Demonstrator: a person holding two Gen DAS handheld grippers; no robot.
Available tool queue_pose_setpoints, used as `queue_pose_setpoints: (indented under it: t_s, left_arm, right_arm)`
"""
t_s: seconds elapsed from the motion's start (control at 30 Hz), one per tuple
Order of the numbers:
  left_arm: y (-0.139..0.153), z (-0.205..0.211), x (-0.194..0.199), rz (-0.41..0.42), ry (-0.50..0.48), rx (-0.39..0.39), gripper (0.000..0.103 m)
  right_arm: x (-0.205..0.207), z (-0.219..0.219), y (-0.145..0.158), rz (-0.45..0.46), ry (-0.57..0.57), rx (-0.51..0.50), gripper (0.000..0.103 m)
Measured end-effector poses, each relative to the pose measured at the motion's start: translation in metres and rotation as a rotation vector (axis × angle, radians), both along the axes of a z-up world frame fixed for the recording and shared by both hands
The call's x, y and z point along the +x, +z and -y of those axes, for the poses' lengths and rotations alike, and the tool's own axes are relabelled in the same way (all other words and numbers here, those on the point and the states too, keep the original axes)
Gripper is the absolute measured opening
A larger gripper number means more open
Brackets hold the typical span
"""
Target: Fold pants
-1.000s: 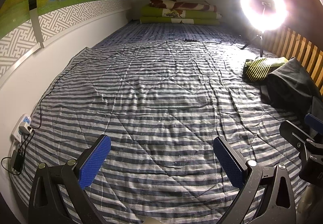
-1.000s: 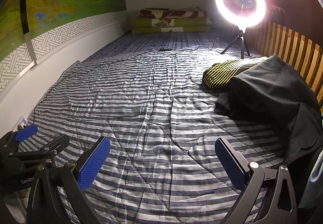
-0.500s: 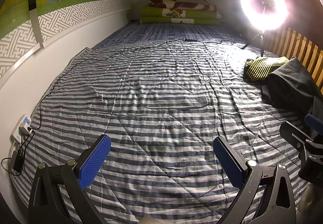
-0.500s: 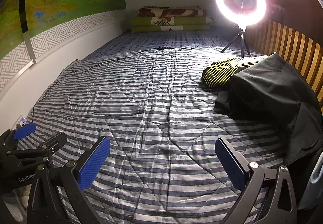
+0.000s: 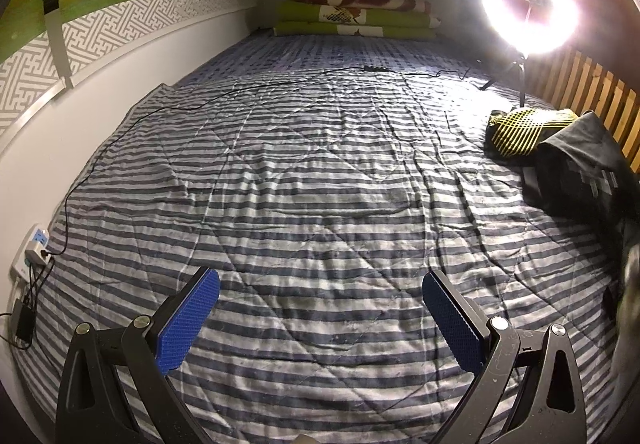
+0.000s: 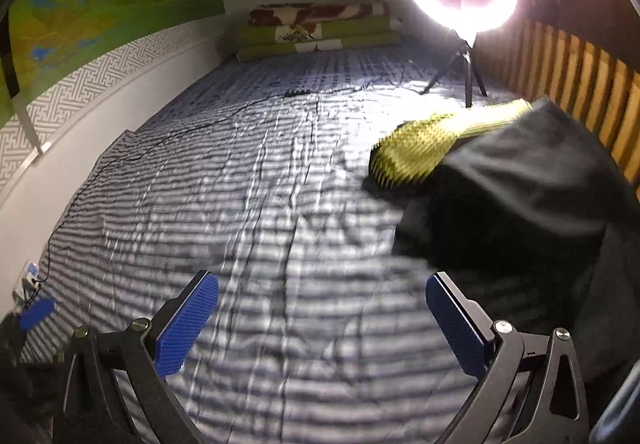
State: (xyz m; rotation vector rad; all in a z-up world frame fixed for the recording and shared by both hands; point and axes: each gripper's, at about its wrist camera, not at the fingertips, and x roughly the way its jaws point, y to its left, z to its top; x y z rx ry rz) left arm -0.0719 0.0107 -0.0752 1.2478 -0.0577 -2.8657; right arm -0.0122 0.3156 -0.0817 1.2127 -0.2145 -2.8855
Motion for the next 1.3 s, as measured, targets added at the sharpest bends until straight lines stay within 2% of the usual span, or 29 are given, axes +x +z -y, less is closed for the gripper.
queue_pose_setpoints:
  t_s: [0.07, 0.23, 0.43, 0.6, 0.77, 0.83, 0.87, 1.0, 1.03, 1.1, 1.17, 1.23, 1.3]
  left_arm:
    - [-0.001, -0.004, -0.002, -0.002, -0.006, -0.004, 0.103]
    - [-0.003, -0.004, -0.006, 0.003, -0.004, 0.003, 0.103]
    - [-0.006, -0.002, -0.012, 0.014, 0.001, 0.009, 0.103]
    - [-0.012, 0.001, -0.016, 0.028, -0.002, 0.014, 0.103]
    - [-0.015, 0.005, -0.020, 0.032, 0.002, 0.018, 0.103]
    - [-0.017, 0.006, -0.022, 0.034, 0.000, 0.021, 0.103]
    - [-0.017, 0.006, -0.023, 0.034, -0.007, 0.026, 0.103]
    - [-0.018, 0.007, -0.022, 0.026, -0.017, 0.022, 0.103]
    - [-0.017, 0.007, -0.022, 0.025, -0.015, 0.023, 0.103]
    - [-0.017, 0.008, -0.022, 0.024, -0.009, 0.027, 0.103]
    - [-0.015, 0.011, -0.021, 0.020, -0.004, 0.034, 0.103]
    - [-0.012, 0.013, -0.019, 0.015, -0.007, 0.045, 0.103]
    - [-0.009, 0.013, -0.017, 0.006, -0.008, 0.037, 0.103]
  right_arm:
    - [-0.024, -0.009, 0.004, 0.018, 0.002, 0.021, 0.102]
    - [-0.100, -0.034, 0.001, 0.100, -0.054, 0.147, 0.102]
    - [-0.166, -0.069, -0.009, 0.159, -0.137, 0.121, 0.102]
    - [-0.211, -0.067, -0.030, 0.211, -0.151, 0.226, 0.102]
    - [-0.242, -0.064, -0.062, 0.296, -0.154, 0.241, 0.102]
    - [-0.247, -0.057, -0.073, 0.316, -0.147, 0.314, 0.102]
    - [-0.251, -0.053, -0.082, 0.329, -0.146, 0.383, 0.102]
    - [-0.252, -0.057, -0.099, 0.354, -0.152, 0.486, 0.101]
    - [-0.251, -0.061, -0.099, 0.351, -0.164, 0.490, 0.098]
    - [-0.249, -0.071, -0.097, 0.353, -0.188, 0.485, 0.077]
    - [-0.246, -0.084, -0.091, 0.360, -0.206, 0.453, 0.042]
    - [-0.242, -0.094, -0.082, 0.357, -0.229, 0.425, 0.021]
    - [-0.233, -0.106, -0.065, 0.319, -0.225, 0.342, 0.016]
